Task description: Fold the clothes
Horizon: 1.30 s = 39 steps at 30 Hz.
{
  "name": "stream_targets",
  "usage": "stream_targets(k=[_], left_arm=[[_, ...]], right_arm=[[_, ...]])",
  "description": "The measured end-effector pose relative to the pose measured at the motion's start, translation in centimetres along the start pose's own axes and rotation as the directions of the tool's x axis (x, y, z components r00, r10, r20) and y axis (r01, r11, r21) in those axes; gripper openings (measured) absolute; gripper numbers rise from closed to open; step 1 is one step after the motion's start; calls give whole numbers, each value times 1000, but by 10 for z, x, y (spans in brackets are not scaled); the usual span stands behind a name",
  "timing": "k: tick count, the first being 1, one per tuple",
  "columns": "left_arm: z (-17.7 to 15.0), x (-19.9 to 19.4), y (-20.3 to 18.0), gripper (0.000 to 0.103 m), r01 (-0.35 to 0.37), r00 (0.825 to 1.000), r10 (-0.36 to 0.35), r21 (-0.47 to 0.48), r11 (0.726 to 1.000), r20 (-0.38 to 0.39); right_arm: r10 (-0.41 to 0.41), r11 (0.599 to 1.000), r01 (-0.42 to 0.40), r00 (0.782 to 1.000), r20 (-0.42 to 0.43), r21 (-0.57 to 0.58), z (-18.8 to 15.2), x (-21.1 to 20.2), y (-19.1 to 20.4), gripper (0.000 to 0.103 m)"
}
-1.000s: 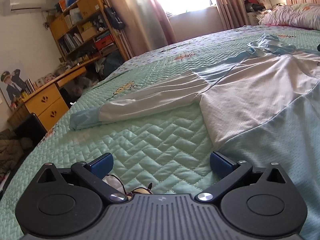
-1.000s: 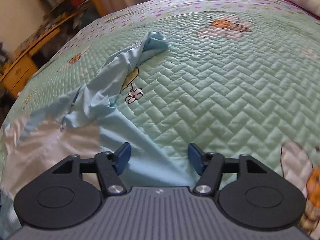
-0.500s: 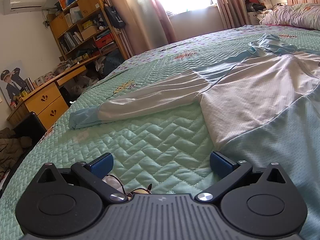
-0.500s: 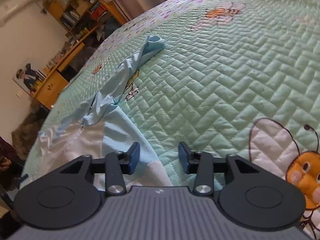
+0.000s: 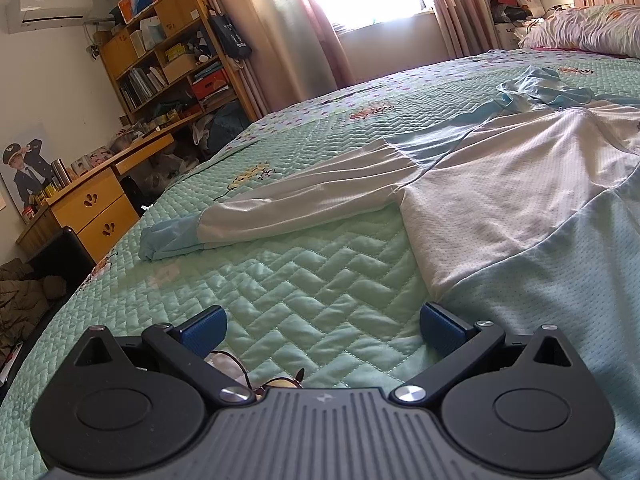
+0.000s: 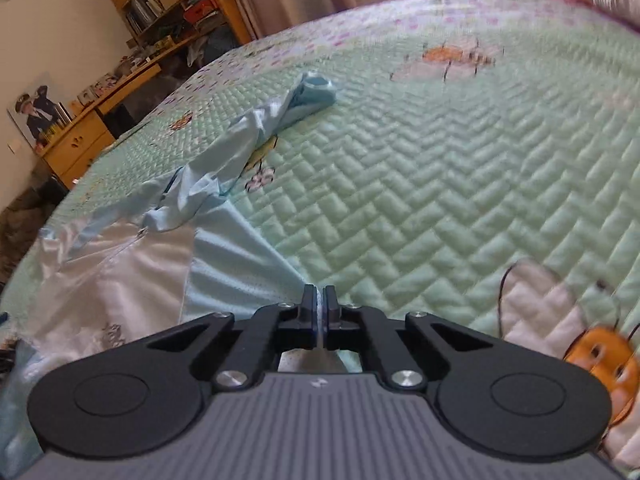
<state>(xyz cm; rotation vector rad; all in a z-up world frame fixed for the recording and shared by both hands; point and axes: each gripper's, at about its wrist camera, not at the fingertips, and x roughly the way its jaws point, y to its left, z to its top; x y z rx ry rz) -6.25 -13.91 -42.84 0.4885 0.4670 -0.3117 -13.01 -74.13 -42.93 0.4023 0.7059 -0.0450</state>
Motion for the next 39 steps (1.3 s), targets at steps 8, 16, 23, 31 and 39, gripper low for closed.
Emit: stream_targets(k=[8,16,23,31,39], left_arm=[[-1,0,1,103,0,1000,0,-1,1000,3],[-1,-1,2,103,1,1000,-1,-2,1000,4],[36,-11,17,102,56,997,-54,-40,998,52],[171,87,22,101,331,932,-337,65,941,135],[209,228,37,57,586,801,-595,-119,802,-62]], right_arm=[[-83,996,83,997,6,35,13,7,-12,5],[-174,967,114,950,258,230,-20,-59,10,27],[36,893,-229,895,445,388,-107,-75,46,82],[105,801,-403,822,559,443,-148,-59,23,80],[149,734,-502,776,613,457,-149,-55,8,79]])
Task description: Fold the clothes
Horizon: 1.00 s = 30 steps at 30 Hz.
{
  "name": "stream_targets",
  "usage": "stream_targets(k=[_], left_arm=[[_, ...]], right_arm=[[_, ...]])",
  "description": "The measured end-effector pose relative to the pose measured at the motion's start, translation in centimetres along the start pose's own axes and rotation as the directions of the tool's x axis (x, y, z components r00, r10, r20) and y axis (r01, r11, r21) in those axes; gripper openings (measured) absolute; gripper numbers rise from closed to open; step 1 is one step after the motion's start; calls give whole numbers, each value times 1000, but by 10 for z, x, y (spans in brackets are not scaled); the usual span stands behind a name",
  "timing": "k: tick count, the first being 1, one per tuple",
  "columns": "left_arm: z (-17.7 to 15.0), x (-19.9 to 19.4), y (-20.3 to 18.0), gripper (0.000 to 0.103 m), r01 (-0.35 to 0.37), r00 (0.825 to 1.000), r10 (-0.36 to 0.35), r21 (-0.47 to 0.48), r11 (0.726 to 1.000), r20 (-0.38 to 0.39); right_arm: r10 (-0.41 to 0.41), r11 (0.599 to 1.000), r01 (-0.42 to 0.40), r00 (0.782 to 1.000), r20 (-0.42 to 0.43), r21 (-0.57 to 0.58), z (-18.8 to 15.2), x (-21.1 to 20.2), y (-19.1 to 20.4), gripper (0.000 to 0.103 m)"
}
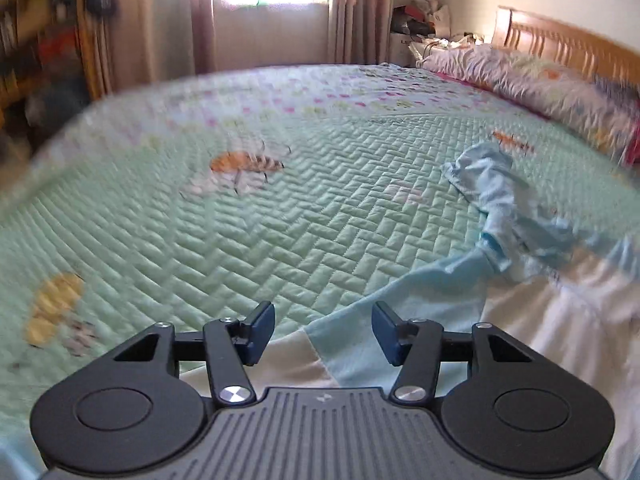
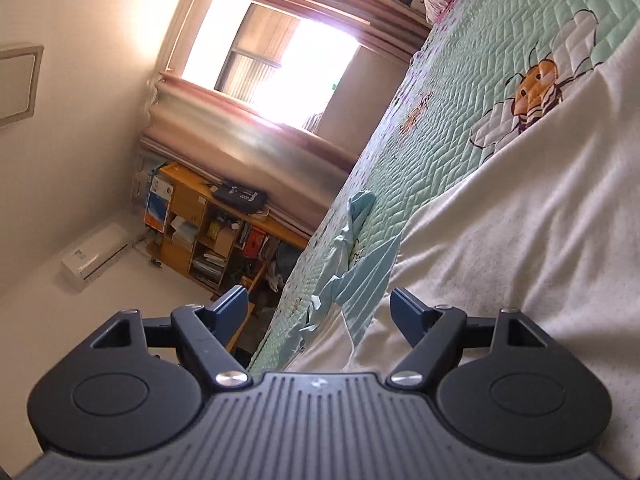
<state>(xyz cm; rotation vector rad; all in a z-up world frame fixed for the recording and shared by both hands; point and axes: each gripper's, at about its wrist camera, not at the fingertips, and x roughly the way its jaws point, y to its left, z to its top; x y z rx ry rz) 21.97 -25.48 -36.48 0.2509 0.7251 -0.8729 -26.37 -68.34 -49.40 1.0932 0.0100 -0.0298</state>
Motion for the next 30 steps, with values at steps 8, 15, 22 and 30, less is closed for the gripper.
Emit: stream_targets(k=[8,15,22,30], left_arm=[[7,35,10,83,72,988,-58,92,993,-141],[-3,52,12,25,98,977,-69,140,985,-200],[-2,46,3,2,-14,991,45,236,972,-128],[1,65,6,3,-147,973,190,289,946,-127]], right_arm=[[14,1000,-14,1000,0,20,0,-2,-1,79],[45,997,-46,999,17,66,-4,-9,-11,79],[52,996,-53,998,21,78,-1,-11,-12,80],[62,994,-64,998,23,89,1,-15,-17,80]])
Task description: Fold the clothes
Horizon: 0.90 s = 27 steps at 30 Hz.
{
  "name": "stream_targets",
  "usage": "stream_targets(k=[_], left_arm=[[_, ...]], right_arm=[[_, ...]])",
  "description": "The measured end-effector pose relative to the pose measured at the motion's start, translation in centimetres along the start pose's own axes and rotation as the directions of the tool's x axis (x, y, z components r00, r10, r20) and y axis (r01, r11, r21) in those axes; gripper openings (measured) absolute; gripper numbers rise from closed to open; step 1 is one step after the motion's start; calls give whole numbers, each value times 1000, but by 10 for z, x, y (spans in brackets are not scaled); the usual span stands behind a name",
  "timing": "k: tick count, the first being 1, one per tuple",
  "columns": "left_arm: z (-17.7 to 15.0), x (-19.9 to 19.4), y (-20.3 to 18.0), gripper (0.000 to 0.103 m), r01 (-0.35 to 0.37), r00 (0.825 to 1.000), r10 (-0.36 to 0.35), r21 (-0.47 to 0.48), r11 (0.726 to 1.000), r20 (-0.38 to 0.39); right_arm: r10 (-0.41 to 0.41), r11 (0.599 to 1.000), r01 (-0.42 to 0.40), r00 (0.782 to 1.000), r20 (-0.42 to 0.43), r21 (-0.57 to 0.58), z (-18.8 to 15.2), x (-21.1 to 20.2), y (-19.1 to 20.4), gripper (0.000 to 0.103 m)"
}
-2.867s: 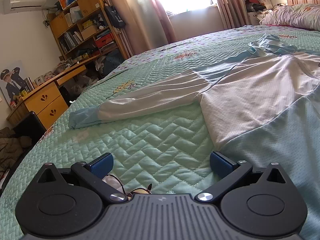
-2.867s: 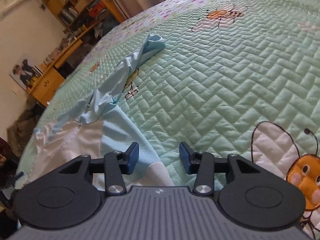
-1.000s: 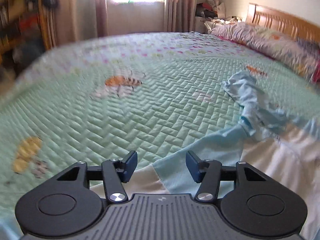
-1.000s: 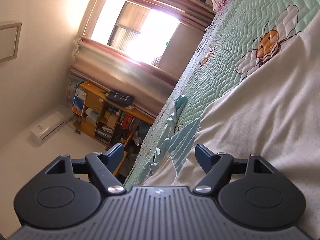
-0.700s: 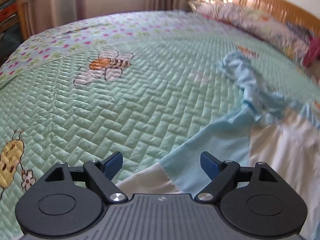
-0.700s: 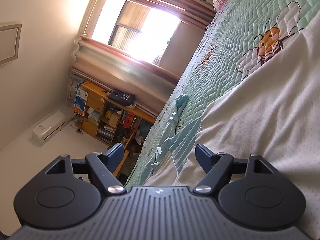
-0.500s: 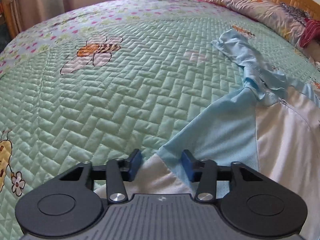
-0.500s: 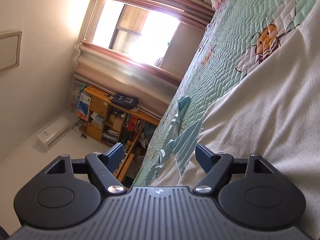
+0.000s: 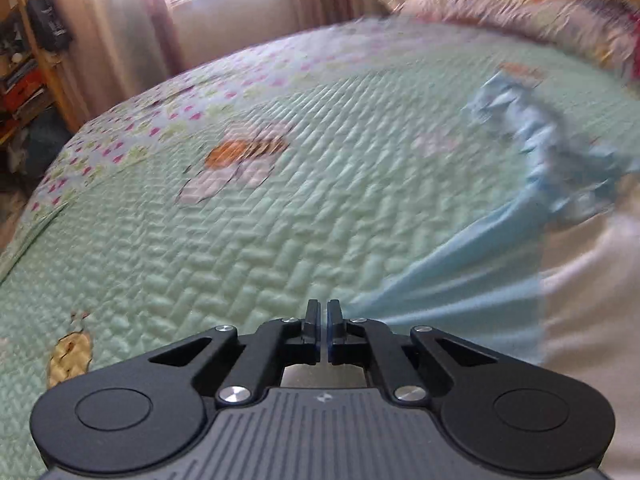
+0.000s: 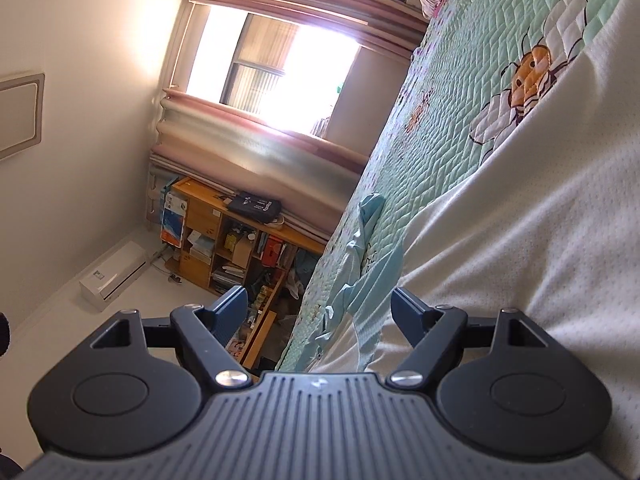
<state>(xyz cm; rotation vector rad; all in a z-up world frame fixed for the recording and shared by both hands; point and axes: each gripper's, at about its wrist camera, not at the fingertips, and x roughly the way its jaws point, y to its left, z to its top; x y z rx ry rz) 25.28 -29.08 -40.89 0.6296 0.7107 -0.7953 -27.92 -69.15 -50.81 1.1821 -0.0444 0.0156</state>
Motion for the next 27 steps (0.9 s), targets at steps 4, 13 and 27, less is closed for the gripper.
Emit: stream_targets(k=[4,13,27], left_arm=[[-7,-11,2,38,-81,994,83,-29,996,70],[-44,-127,-15,80,-108,963,136,-131,986,233],[-236,-334,-169,87,176,929,4,-449,876,371]], right_arm=[[9,1000,-9,1000,2,10,1,0,-2,80],[37,999,-37,999,11,37,2,-5,-9,80],[-8,999,-4,965,-263,-45,-78,-37,108,84]])
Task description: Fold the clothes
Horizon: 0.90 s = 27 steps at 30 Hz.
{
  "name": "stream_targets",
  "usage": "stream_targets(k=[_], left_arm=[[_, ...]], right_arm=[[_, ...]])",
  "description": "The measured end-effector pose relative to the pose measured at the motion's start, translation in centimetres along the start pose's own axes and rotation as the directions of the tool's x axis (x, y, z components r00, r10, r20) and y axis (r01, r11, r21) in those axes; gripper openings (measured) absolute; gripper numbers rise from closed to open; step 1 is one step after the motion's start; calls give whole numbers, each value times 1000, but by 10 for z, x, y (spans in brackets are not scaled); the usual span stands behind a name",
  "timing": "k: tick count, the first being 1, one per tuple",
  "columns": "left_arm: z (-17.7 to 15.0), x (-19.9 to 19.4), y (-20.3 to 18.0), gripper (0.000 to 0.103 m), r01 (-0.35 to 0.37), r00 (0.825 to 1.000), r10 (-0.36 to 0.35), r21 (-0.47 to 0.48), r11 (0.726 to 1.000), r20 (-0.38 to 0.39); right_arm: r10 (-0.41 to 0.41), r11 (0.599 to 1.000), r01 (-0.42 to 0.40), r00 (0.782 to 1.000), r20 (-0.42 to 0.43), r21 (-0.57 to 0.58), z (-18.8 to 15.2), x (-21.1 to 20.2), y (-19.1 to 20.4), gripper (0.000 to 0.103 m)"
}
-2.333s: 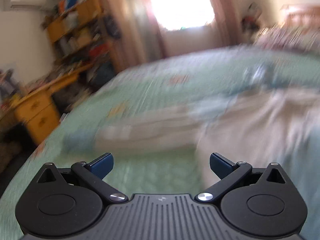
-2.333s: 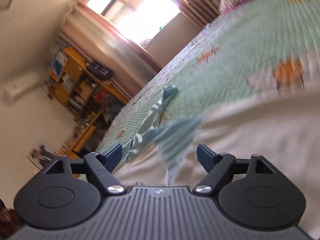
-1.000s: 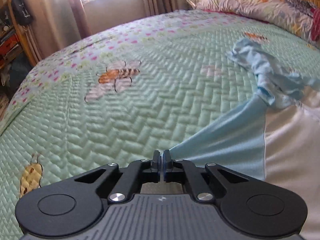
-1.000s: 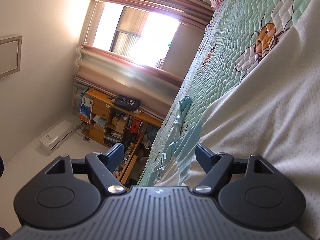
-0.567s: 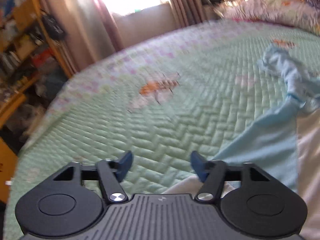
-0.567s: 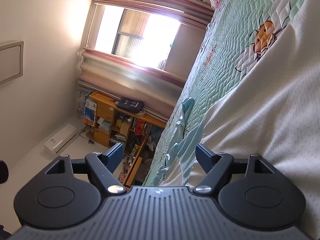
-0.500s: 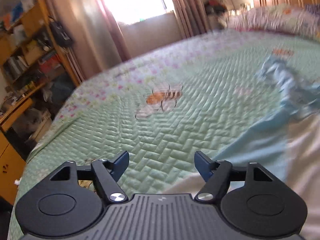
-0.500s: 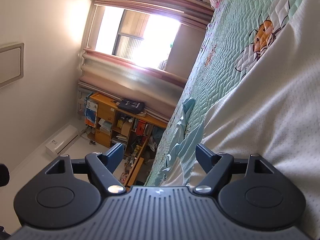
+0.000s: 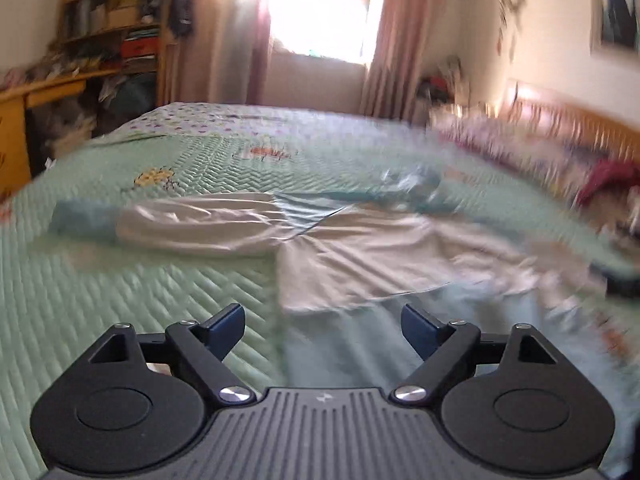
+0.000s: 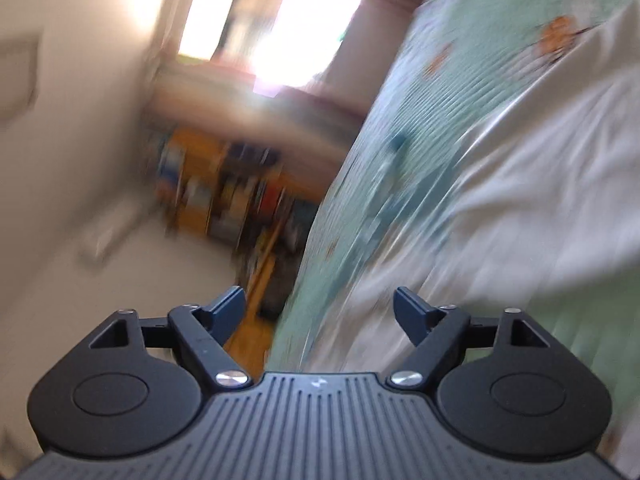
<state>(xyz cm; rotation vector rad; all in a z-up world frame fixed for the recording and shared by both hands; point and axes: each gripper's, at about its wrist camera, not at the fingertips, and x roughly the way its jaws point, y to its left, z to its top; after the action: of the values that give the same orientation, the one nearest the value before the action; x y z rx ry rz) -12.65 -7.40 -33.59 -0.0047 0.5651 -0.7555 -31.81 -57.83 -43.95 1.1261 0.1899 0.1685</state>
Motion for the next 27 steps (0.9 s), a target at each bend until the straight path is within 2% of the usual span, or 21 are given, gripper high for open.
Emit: stream_targets(k=[2,5,7,8,9,10,11,14,16,18,21,23,24,25,26,27], left_arm=[[-11,-7,-18,88,45,999,-45,22,999,6],[-32,2,-44,89,67,996,-60,118,991,-61],[-50,11,-44,88,31,990,-10,144,989,-141],[-56,13,-41,87,9,985,15,141,990,-170],[-64,12,-36,87,-23,981,49,136,990,-188],[-70,6,-31,87,-57,977,83,134,989,-196],[-74,-2,-24,87,-76,975,99,122,990,-197],[-76,-29,-9,87,-95,980,106,74,993,-168],[-66,-38,-14,88,-70,989,79,71,995,-124],[-52,-36,-25,91,-45,994,55,102,994,-94],[-36,-19,-48,93,-24,998,34,158,987,-60],[-28,-14,-58,94,-24,998,33,191,981,-44],[-23,-11,-60,94,-37,998,45,209,977,-33],[-19,-8,-60,98,-53,998,59,222,974,-21],[-15,-6,-59,102,-68,997,72,232,970,-8],[-11,-1,-55,102,-79,997,81,234,969,1]], right_arm=[[56,998,-56,988,-141,3,-48,4,27,86],[62,998,-65,957,-284,1,-113,13,45,86],[-15,1000,15,948,-318,-5,-134,14,41,86],[-93,996,91,944,-317,-19,-135,9,33,85],[-173,985,171,934,-313,-34,-135,4,24,72],[-210,976,217,931,-299,-10,-128,-8,17,63],[-241,966,257,928,-284,19,-119,-20,10,62],[-327,945,324,930,-168,-45,-102,-54,32,71],[-298,953,286,945,-136,-100,-97,-59,51,75],[-245,966,230,960,-133,-119,-95,-42,62,89],[-197,978,184,969,-148,-97,-93,-1,59,89],[-229,973,226,956,-181,-40,-96,26,40,89],[-270,962,271,942,-199,-27,-96,31,34,87],[-340,939,341,915,-217,-34,-93,31,24,81],[-361,931,363,905,-226,-31,-87,24,19,64],[-359,930,367,904,-232,-11,-82,14,17,64]])
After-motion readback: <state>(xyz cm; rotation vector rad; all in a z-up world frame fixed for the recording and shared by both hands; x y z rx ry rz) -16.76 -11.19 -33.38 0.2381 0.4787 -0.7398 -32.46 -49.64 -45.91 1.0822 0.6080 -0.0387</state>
